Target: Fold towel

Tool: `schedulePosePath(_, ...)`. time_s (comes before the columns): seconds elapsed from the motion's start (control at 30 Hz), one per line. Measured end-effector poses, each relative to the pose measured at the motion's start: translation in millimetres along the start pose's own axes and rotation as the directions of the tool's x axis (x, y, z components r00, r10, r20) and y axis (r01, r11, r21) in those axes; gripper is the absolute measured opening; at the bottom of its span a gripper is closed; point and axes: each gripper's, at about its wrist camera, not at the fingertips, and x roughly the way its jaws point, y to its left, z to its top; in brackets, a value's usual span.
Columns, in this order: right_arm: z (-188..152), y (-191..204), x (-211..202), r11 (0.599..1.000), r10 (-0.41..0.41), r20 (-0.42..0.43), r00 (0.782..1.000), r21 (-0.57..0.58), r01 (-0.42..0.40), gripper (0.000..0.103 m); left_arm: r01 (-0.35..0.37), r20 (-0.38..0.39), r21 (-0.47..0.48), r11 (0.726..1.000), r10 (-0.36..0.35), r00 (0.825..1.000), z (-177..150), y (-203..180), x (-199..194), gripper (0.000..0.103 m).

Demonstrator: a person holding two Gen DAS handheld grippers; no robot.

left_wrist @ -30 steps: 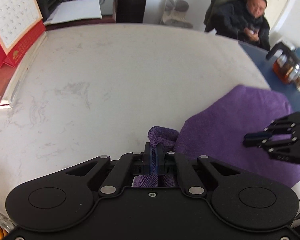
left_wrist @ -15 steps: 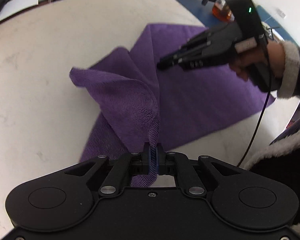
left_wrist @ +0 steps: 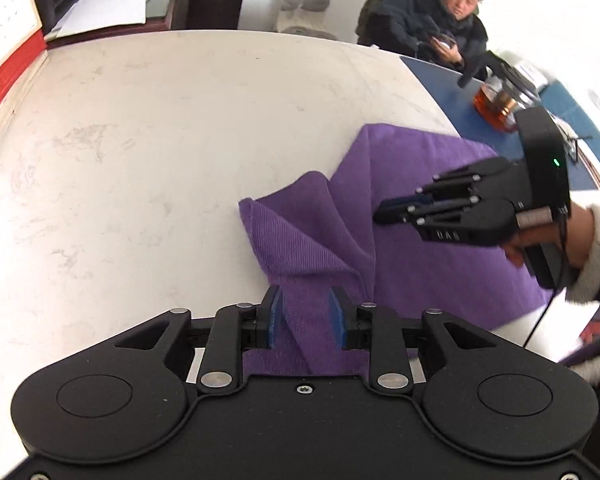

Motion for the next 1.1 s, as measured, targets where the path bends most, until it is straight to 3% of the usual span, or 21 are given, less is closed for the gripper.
schedulePosePath(0.27,0.7,-2.4,0.8,1.000,0.003,0.004,1.000,0.020,-0.003,0.009,-0.008,-0.055,-0.200,0.980,-0.003,0.998,23.2,33.0,43.8,0.033)
schedulePosePath(0.47,0.4,-2.5,1.1,1.000,0.001,0.005,1.000,0.026,-0.001,0.009,0.042,-0.058,-0.245,0.969,-0.058,0.997,28.4,40.4,56.6,0.032)
schedulePosePath(0.5,0.4,-2.5,1.1,1.000,0.000,0.005,1.000,0.027,0.000,0.009,0.049,-0.058,-0.248,0.968,-0.065,0.996,29.1,40.6,58.6,0.026)
schedulePosePath(0.57,0.3,-2.5,1.2,1.000,-0.001,0.006,1.000,0.029,0.000,0.009,0.064,-0.055,-0.246,0.967,-0.079,0.995,29.0,40.3,61.5,0.005)
schedulePosePath(0.6,0.2,-2.5,1.2,1.000,-0.001,0.006,1.000,0.030,0.001,0.009,0.064,-0.054,-0.242,0.968,-0.079,0.995,28.8,40.5,60.9,0.002)
schedulePosePath(0.87,0.0,-2.6,1.4,0.999,-0.005,0.007,1.000,0.039,0.005,0.009,0.047,-0.061,-0.197,0.979,-0.060,0.996,29.8,41.7,56.9,0.002)
schedulePosePath(1.1,0.5,-1.6,1.5,0.999,-0.010,0.008,1.000,0.044,0.009,0.009,0.059,-0.070,-0.187,0.981,-0.073,0.995,32.6,37.5,59.0,0.017)
